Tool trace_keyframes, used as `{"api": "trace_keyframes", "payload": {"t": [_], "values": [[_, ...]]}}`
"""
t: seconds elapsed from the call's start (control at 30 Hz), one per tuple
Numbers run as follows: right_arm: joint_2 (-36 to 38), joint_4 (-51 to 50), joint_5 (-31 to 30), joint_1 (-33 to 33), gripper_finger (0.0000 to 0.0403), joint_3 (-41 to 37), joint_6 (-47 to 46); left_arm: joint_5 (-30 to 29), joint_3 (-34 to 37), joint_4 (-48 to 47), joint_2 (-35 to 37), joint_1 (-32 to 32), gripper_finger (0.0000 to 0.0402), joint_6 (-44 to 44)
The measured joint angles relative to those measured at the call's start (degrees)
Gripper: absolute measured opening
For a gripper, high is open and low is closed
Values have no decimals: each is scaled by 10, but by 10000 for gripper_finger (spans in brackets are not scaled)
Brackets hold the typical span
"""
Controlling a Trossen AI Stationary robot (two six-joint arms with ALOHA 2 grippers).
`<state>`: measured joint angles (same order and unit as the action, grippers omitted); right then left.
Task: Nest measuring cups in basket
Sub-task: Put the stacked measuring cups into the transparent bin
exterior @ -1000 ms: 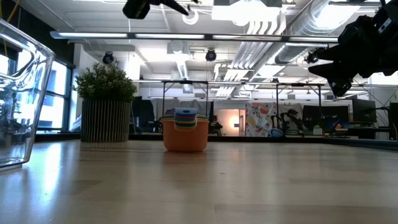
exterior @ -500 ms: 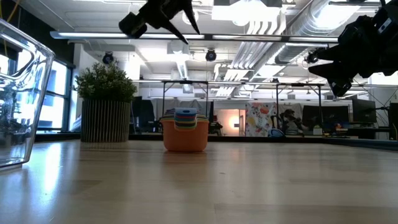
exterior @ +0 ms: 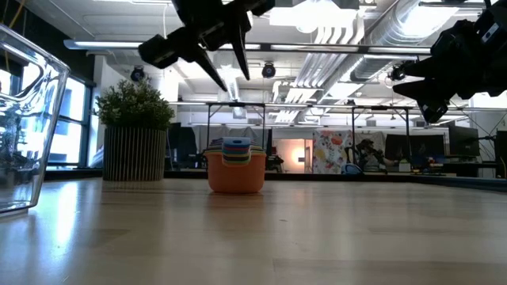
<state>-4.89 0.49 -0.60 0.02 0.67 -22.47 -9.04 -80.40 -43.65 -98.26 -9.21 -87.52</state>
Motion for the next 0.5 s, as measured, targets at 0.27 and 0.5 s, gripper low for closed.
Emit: {"api": "trace_keyframes", "payload": {"t": [0.27, 0.5], "values": [[0, 0, 0, 0, 169, 0, 0, -1, -2, 8, -12, -4, 205, 9], [0, 0, 0, 0, 169, 0, 0, -17, -1, 83, -17, -2, 242, 83]]}}
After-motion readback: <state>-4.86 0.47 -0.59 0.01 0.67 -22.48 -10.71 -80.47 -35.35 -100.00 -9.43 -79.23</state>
